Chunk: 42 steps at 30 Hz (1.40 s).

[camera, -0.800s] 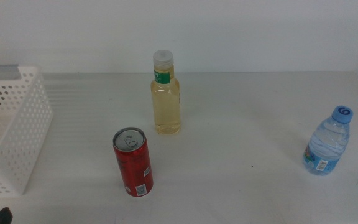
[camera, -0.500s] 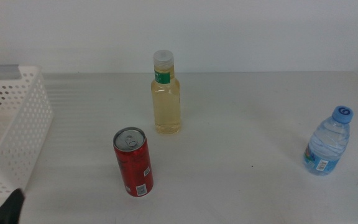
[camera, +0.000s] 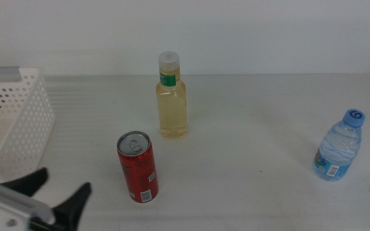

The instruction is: Use arms to grab the bottles and put them into the dustbin to the left of the table.

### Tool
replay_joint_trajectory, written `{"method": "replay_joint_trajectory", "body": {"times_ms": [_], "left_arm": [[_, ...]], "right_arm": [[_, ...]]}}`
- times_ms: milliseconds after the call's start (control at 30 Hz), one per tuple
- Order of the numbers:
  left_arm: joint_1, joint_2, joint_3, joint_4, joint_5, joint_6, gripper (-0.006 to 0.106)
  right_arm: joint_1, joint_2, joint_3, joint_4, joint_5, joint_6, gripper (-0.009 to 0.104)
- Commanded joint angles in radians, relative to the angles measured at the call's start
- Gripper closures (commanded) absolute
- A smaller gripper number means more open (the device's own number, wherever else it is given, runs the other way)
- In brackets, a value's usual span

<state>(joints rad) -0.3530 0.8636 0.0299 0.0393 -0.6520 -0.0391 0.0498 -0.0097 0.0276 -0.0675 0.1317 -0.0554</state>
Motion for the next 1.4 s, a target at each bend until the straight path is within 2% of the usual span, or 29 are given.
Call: {"method": "replay_joint_trajectory", "body": {"times_ms": [0, 200, 500, 633, 1367], "left_arm": [[-0.045, 0.077, 0.005, -0.008, -0.168, -0.012, 0.019], [-0.116, 0.254, 0.006, -0.008, -0.332, -0.013, 0.019], [-0.116, 0.486, 0.006, 0.073, -0.565, -0.048, 0.019], [-0.116, 0.585, 0.006, 0.084, -0.664, -0.048, 0.019], [-0.113, 0.64, 0.006, 0.083, -0.664, -0.144, 0.019]], "right_arm": [[-0.009, -0.028, -0.007, -0.007, -0.074, -0.005, 0.026], [-0.009, -0.028, -0.007, -0.007, -0.074, -0.005, 0.026], [-0.009, -0.028, -0.007, -0.007, -0.074, -0.005, 0.026], [-0.009, -0.028, -0.007, -0.007, -0.074, -0.005, 0.026], [-0.009, -0.028, -0.007, -0.007, -0.074, -0.005, 0.026]]}}
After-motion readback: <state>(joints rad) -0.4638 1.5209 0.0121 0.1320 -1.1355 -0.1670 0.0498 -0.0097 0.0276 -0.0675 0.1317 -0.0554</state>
